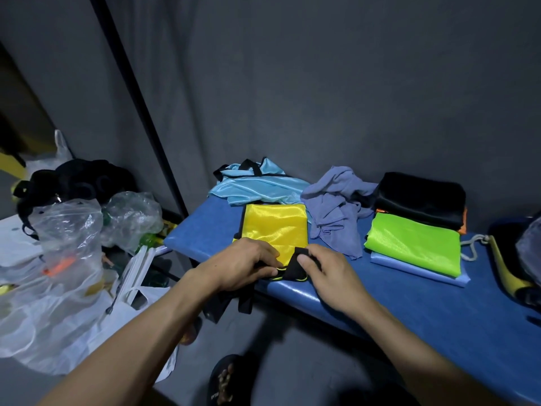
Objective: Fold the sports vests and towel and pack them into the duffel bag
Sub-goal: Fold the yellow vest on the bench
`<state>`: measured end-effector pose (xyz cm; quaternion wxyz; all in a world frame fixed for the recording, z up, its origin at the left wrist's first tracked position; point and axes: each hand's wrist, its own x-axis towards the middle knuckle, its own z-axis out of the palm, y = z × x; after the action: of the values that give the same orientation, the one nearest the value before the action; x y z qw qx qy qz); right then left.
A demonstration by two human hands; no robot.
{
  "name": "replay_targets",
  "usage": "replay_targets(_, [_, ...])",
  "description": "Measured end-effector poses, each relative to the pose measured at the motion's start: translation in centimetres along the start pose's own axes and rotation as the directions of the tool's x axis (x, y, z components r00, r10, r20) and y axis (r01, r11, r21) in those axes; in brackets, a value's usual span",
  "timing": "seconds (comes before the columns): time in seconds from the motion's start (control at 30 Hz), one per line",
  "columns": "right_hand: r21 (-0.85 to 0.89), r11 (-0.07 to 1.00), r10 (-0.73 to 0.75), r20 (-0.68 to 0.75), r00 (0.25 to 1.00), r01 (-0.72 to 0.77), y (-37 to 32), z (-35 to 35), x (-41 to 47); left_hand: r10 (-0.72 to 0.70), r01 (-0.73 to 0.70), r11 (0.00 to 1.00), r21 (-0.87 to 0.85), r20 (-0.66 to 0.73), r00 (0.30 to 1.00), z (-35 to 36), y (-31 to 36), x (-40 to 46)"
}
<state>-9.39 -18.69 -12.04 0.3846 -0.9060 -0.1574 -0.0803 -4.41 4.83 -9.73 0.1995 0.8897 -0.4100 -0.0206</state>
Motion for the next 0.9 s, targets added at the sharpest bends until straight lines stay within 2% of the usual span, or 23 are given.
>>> replay_targets(0.13, [0.048, 0.99, 0.129, 0.047, 0.991, -0.132, 0.3, 0.0, 2.0, 0.006, -0.006, 1.0, 0.016, -0.014, 1.0, 0.1, 0.0, 0.0])
replay_targets(0.27, [0.038, 0.98, 0.195, -0.004, 0.981, -0.194, 0.6, 0.9, 3.1, 0.012, -0.01, 0.999, 0.048, -0.027, 1.0, 0.3, -0.2, 0.0])
replay_targets(0.37, [-0.06, 0.995, 0.076, -0.058, 0.995, -0.08, 0.6, 1.1, 3.1, 0.015, -0.013, 0.998, 0.063, -0.03, 0.999, 0.4, -0.4, 0.1])
replay_targets(0.43, [-0.106, 0.994, -0.037, -0.002, 0.999, 0.036, 0.5, 1.1, 3.3, 0.006, -0.003, 0.997, 0.072, -0.038, 0.999, 0.5, -0.4, 0.0])
replay_targets(0.5, [-0.156, 0.983, -0.085, 0.072, 0.994, 0.096, 0.6, 0.9, 3.4, -0.006, 0.008, 0.997, 0.077, -0.026, 1.0, 0.6, -0.4, 0.0])
replay_targets(0.6, [-0.228, 0.962, -0.114, 0.151, 0.982, 0.147, 0.8, 0.3, 3.2, -0.021, 0.02, 0.998, -0.053, -0.015, 1.0, 0.2, -0.1, -0.6])
replay_targets(0.63, [-0.255, 0.952, -0.127, 0.173, 0.977, 0.169, 0.7, 0.1, 2.9, -0.055, 0.047, 0.992, -0.118, -0.071, 0.996, -0.2, -0.1, -1.0])
replay_targets(0.67, [-0.287, 0.939, -0.137, 0.194, 0.971, 0.19, 0.6, -0.1, 2.7, -0.125, 0.095, 0.981, -0.17, -0.175, 0.977, -0.7, -0.2, -1.5])
replay_targets(0.7, [-0.318, 0.926, -0.142, 0.208, 0.968, 0.204, 0.3, -0.3, 2.4, -0.233, 0.175, 0.962, -0.209, -0.297, 0.926, -1.2, -0.5, -2.0])
replay_targets(0.73, [-0.34, 0.917, -0.143, 0.212, 0.967, 0.21, 0.0, -0.3, 2.2, -0.365, 0.284, 0.925, -0.251, -0.388, 0.846, -1.7, -0.7, -2.6])
replay_targets(0.77, [-0.355, 0.91, -0.144, 0.211, 0.967, 0.213, -0.2, -0.3, 2.1, -0.503, 0.409, 0.862, -0.299, -0.409, 0.762, -2.2, -1.0, -3.4])
replay_targets(0.8, [-0.364, 0.907, -0.144, 0.208, 0.967, 0.214, -0.4, -0.3, 2.0, -0.638, 0.542, 0.768, -0.34, -0.332, 0.695, -2.5, -1.3, -4.1])
replay_targets(0.83, [-0.37, 0.905, -0.142, 0.206, 0.968, 0.211, -0.6, -0.2, 1.8, -0.747, 0.661, 0.653, -0.37, -0.173, 0.642, -2.4, -1.3, -4.8])
replay_targets(0.9, [-0.379, 0.903, -0.13, 0.21, 0.969, 0.203, -0.8, -0.2, 1.7, -0.809, 0.785, 0.429, -0.446, 0.198, 0.554, -1.3, -0.6, -6.1])
